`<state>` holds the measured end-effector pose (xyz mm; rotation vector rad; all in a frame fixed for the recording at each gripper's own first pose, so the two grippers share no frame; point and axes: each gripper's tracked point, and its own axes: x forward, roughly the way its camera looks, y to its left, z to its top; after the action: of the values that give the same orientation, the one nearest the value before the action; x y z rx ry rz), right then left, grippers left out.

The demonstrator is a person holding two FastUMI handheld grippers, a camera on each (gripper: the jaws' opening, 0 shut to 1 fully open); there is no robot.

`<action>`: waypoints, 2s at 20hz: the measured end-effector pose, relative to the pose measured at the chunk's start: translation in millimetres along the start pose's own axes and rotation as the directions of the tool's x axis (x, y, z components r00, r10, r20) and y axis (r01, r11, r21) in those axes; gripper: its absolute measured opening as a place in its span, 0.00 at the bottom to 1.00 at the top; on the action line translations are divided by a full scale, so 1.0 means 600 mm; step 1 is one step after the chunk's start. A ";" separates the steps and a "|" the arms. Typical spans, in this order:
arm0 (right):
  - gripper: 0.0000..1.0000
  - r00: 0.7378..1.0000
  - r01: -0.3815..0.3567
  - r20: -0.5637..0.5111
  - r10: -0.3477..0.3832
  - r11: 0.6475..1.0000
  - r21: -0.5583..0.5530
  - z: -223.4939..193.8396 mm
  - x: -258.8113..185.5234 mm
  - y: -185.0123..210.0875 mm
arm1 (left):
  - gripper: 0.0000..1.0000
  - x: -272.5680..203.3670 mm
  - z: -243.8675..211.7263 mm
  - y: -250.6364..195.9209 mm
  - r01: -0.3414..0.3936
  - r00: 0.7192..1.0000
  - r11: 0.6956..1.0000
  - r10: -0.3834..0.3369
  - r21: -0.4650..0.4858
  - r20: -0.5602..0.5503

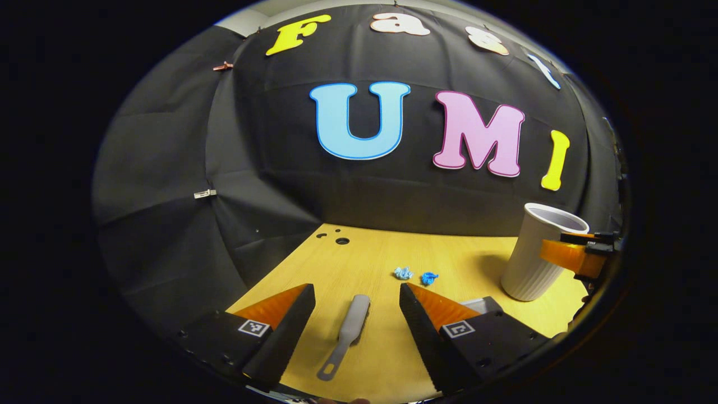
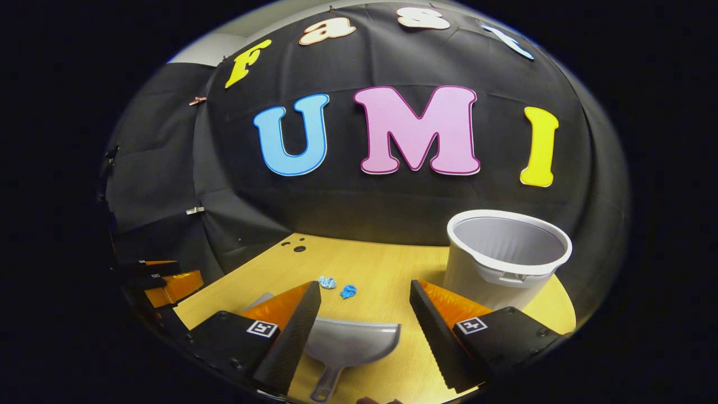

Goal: Pick up the small broom and dustpan from the desktop, sweep the trash into the dustpan with the broom, and then empty the trash into the garbage bin.

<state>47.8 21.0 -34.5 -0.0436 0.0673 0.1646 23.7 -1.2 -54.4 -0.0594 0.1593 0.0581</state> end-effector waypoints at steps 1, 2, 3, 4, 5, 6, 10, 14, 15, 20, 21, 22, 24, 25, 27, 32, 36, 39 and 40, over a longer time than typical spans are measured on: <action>0.98 1.000 0.005 -0.004 -0.005 1.000 0.003 -0.004 0.000 -0.006 | 0.96 0.004 0.000 0.000 0.002 1.000 1.000 -0.002 0.000 -0.011; 0.99 1.000 0.010 -0.011 -0.010 1.000 0.009 -0.010 0.002 -0.011 | 0.96 0.009 -0.007 -0.001 0.005 1.000 1.000 -0.005 -0.001 -0.027; 0.99 1.000 0.016 -0.021 -0.016 1.000 0.017 -0.016 0.003 -0.017 | 0.96 0.019 -0.013 0.001 0.007 0.999 1.000 -0.007 0.002 -0.052; 0.99 0.999 0.026 -0.036 -0.025 0.999 0.032 -0.024 0.006 -0.024 | 0.96 0.029 -0.022 0.006 0.010 0.997 1.000 -0.009 0.008 -0.081; 0.99 0.999 0.033 -0.042 -0.032 0.999 0.041 -0.027 0.007 -0.028 | 0.96 0.037 -0.031 0.011 0.006 0.995 1.000 -0.004 0.014 -0.101; 0.99 0.998 0.040 -0.049 -0.037 0.998 0.048 -0.030 0.008 -0.033 | 0.96 0.047 -0.039 0.016 0.004 0.993 1.000 -0.001 0.019 -0.121; 0.99 0.995 0.066 -0.072 -0.062 0.996 0.057 -0.047 0.014 -0.047 | 0.96 0.077 -0.091 0.011 0.061 0.969 0.998 -0.053 0.026 -0.243; 0.99 0.991 0.085 -0.104 -0.080 0.995 0.053 -0.068 0.016 -0.058 | 0.96 0.098 -0.150 0.011 0.105 0.914 0.994 -0.087 0.024 -0.396; 0.98 0.990 0.089 -0.115 -0.082 0.995 0.053 -0.074 0.017 -0.059 | 0.96 0.098 -0.163 0.014 0.119 0.895 0.993 -0.096 0.027 -0.435; 0.99 0.982 0.111 -0.159 -0.100 0.992 0.066 -0.098 0.022 -0.069 | 0.96 0.116 -0.239 0.027 0.178 0.775 0.983 -0.111 0.046 -0.622; 0.99 0.981 0.116 -0.167 -0.103 0.991 0.067 -0.104 0.024 -0.071 | 0.96 0.116 -0.251 0.024 0.196 0.747 0.980 -0.134 0.024 -0.651; 0.99 0.979 0.118 -0.174 -0.105 0.991 0.068 -0.109 0.024 -0.071 | 0.96 0.118 -0.260 0.021 0.205 0.721 0.979 -0.153 -0.003 -0.676; 0.99 0.976 0.119 -0.192 -0.103 0.990 0.072 -0.118 0.025 -0.072 | 0.96 0.124 -0.290 0.021 0.205 0.657 0.978 -0.161 -0.031 -0.736; 0.99 0.975 0.118 -0.200 -0.101 0.990 0.075 -0.123 0.025 -0.073 | 0.96 0.128 -0.299 0.021 0.210 0.634 0.977 -0.157 -0.027 -0.757; 0.99 0.970 0.117 -0.224 -0.095 0.989 0.086 -0.134 0.022 -0.076 | 0.95 0.148 -0.322 0.028 0.220 0.583 0.975 -0.120 0.013 -0.804; 0.99 0.950 0.109 -0.303 -0.072 0.988 0.108 -0.172 0.014 -0.076 | 0.93 0.151 -0.351 0.023 0.222 0.453 0.974 -0.071 0.036 -0.889; 0.99 0.924 0.075 -0.382 -0.022 0.989 0.125 -0.203 0.010 -0.054 | 0.77 0.160 -0.360 0.022 0.250 0.409 0.963 -0.012 0.100 -0.912; 0.99 0.900 0.045 -0.435 0.020 0.989 0.139 -0.220 0.008 -0.036 | 0.56 0.156 -0.362 0.013 0.292 0.385 0.950 -0.008 0.114 -0.923; 0.99 0.884 0.043 -0.466 0.022 0.991 0.129 -0.231 0.006 -0.030 | 0.42 0.156 -0.369 0.011 0.291 0.380 0.950 -0.002 0.118 -0.925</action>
<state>45.4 -2.8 -172.2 0.0541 0.5628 0.1350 81.1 -3.6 -287.7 0.1807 1.3268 -0.1984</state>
